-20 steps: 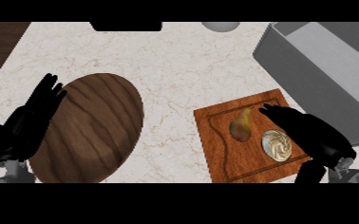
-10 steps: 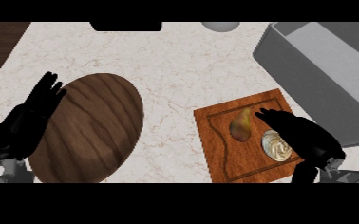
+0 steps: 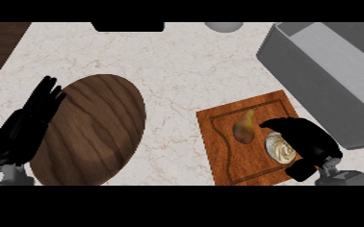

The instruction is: Pick the cupcake from the cutting board and place it in the cardboard box

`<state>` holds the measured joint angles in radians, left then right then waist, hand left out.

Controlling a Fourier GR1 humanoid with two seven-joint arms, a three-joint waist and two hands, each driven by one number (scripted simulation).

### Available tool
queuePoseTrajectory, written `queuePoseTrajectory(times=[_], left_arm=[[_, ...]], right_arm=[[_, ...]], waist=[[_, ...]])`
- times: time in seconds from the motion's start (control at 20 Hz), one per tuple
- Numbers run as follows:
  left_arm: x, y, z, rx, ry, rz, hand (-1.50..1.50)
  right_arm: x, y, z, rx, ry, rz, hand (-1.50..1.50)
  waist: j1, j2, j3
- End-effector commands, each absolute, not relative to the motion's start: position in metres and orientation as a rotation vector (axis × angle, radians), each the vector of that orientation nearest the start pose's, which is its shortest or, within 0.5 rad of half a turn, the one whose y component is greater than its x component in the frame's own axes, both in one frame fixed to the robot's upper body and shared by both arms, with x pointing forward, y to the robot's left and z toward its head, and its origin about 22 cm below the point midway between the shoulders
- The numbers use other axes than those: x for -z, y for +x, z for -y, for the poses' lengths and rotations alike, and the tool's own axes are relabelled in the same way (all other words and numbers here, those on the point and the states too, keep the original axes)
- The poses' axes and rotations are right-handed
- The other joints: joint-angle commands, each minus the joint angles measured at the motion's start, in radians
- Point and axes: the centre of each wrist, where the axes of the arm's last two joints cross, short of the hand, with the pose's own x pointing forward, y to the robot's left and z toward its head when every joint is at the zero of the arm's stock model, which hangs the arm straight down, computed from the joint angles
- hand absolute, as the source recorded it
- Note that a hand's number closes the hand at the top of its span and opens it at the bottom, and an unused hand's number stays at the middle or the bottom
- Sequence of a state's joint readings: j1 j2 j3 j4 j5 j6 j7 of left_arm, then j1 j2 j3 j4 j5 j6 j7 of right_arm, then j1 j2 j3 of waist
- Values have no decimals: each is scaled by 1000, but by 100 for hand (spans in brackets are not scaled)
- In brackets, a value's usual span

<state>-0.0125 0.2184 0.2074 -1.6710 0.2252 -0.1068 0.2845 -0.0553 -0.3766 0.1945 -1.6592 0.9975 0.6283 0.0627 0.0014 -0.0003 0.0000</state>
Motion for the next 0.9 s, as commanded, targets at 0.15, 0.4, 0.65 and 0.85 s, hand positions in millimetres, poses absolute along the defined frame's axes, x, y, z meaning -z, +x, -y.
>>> queuePoseTrajectory(times=[0.15, 0.4, 0.65, 0.85], left_arm=[[-68, 252, -319, -47, 57, 1444, 0], [-57, 251, -321, -50, 57, 1449, 0], [-62, 238, -327, -60, 35, 1444, 0], [-57, 259, -306, -18, 17, 1442, 0]], right_arm=[[-50, 265, 254, -1550, -563, 1084, 150], [-30, 268, 265, -1558, -571, 1109, 150], [-35, 275, 255, -1501, -597, 1088, 150], [-54, 345, 209, -1298, -672, 1010, 150]], waist=[[0, 0, 0], [0, 1, 0], [2, 0, 0], [27, 11, 1]])
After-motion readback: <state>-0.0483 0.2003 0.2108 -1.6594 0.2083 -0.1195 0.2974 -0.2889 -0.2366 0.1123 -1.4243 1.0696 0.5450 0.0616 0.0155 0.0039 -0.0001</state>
